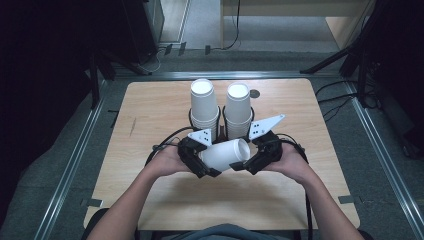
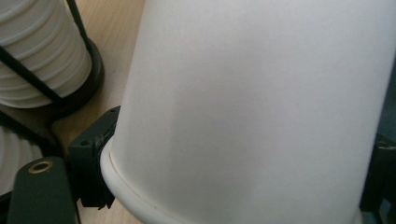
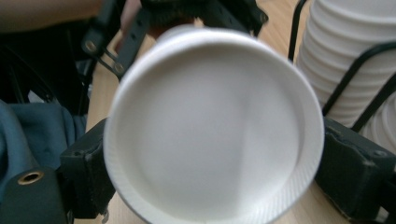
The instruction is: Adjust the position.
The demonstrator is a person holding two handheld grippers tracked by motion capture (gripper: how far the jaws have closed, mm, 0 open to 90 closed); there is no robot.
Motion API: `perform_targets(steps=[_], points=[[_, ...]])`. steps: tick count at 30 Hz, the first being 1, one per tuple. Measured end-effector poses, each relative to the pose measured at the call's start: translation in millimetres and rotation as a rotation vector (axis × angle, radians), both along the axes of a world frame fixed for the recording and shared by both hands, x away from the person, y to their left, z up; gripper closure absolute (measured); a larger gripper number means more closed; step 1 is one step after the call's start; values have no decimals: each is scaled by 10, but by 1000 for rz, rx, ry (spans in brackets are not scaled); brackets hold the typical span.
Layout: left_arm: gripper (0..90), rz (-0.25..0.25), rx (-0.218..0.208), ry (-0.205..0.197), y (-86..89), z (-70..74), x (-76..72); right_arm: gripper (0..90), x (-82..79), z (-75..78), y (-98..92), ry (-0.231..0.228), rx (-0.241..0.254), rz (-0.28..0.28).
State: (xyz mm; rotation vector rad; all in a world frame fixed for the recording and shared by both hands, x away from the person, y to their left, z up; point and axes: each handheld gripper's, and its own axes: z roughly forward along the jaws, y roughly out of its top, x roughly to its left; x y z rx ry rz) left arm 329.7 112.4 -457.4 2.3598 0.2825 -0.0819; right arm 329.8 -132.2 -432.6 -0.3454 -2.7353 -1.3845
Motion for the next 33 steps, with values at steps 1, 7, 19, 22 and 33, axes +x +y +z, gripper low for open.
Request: perform_targets(steps=[1, 7, 19, 22, 33], points=[[126, 1, 2, 6, 10, 12, 5, 117, -3, -13, 2, 5, -8, 6], [125, 13, 50, 3, 65, 59, 22, 123, -13, -84, 7, -20, -71, 23], [124, -8, 187, 7, 35, 70, 76, 138, -11, -110, 19, -41, -87, 17], [124, -20, 228, 5, -14, 56, 81, 138, -7, -114, 35, -44, -91, 17], [120, -55, 324, 28, -153, -20, 130, 138, 15, -164, 124, -63, -124, 31]])
